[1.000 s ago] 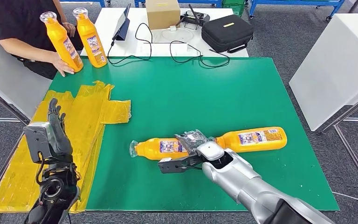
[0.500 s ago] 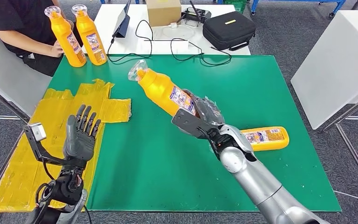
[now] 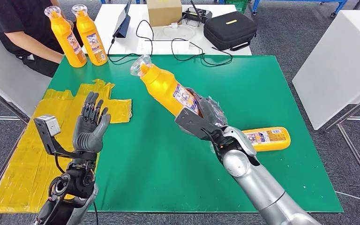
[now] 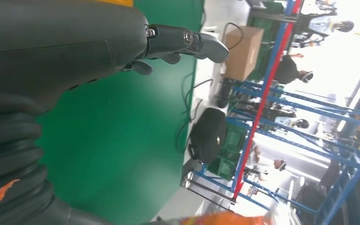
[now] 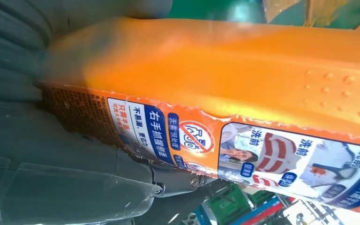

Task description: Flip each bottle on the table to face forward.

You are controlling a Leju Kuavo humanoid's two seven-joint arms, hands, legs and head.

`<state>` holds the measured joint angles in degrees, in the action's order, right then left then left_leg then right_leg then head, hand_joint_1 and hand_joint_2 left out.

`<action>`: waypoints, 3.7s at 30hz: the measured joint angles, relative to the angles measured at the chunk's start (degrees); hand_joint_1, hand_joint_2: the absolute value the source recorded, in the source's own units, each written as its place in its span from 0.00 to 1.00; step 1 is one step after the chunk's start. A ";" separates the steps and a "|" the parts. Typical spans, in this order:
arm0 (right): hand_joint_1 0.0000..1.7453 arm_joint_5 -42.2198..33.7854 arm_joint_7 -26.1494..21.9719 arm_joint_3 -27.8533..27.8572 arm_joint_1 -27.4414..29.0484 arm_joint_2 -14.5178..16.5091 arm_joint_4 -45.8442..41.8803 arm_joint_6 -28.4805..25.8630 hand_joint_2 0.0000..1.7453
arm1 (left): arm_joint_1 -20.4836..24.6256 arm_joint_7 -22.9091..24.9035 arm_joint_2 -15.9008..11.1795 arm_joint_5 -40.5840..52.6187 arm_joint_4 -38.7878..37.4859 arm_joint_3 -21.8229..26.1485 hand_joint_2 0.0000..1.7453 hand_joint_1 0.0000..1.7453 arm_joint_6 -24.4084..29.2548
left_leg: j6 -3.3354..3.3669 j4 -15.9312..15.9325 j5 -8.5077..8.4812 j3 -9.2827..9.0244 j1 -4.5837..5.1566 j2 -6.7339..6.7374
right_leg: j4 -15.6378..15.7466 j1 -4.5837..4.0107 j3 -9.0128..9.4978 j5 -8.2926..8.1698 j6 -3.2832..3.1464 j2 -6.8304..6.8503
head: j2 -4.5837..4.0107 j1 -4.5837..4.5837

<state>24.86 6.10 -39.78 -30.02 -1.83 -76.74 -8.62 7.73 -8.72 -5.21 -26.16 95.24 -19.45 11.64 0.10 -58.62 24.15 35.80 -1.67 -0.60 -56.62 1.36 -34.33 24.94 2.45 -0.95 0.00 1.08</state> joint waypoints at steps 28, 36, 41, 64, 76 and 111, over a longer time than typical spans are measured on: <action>1.00 17.48 1.42 -4.09 -3.08 9.30 9.03 -2.28 1.00 | 4.97 3.91 4.27 -13.36 0.08 -2.84 1.00 0.00 -6.23 | 0.00 0.00 0.00 0.04 0.00 0.00 | 0.00 0.00 -0.06 0.00 0.00 0.00 | 0.00 0.01; 1.00 19.79 3.16 -5.34 -4.16 12.14 12.47 -2.32 1.00 | 7.73 3.08 4.93 -9.97 -1.06 -4.51 1.00 0.00 -2.47 | 0.00 0.00 -0.01 0.06 0.00 0.00 | 0.00 0.00 -0.09 0.00 0.00 0.00 | 0.00 0.01; 1.00 20.20 3.43 -6.02 -5.65 14.18 14.54 -2.30 1.00 | 9.57 3.18 5.68 -10.55 -3.36 -5.42 1.00 0.00 -0.72 | 0.00 0.00 -0.01 0.06 0.00 0.00 | -0.01 0.00 -0.12 0.00 0.00 0.00 | 0.00 0.02; 1.00 18.94 3.49 -6.58 -6.32 15.25 18.10 -3.27 1.00 | 12.17 4.10 6.31 -15.41 -10.11 -8.27 1.00 0.00 -0.65 | 0.00 0.00 -0.01 0.13 0.00 0.00 | -0.01 0.00 -0.18 0.00 0.00 -0.01 | 0.00 0.01; 1.00 18.61 3.49 -6.61 -6.32 15.25 18.23 -3.25 1.00 | 12.52 3.35 6.31 -15.07 -10.46 -8.74 1.00 0.76 0.37 | 0.00 0.00 -0.01 0.14 0.00 0.00 | -0.01 0.00 -0.19 0.00 0.00 -0.01 | 0.00 0.01; 0.00 22.64 3.97 -6.33 -6.24 13.79 19.73 0.78 0.00 | 10.95 -8.22 4.08 8.91 -4.96 -3.82 1.00 1.00 11.10 | 0.00 0.00 -0.02 0.19 0.00 0.01 | -0.02 0.00 -0.22 0.00 0.00 0.00 | 0.00 0.00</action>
<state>47.51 10.08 -46.11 -36.26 11.96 -57.01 -7.84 18.68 -16.94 -1.14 -17.26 90.28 -23.27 22.74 0.10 -58.62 24.14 36.00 -1.67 -0.59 -56.64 1.36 -34.55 24.93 2.45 -0.95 0.00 1.08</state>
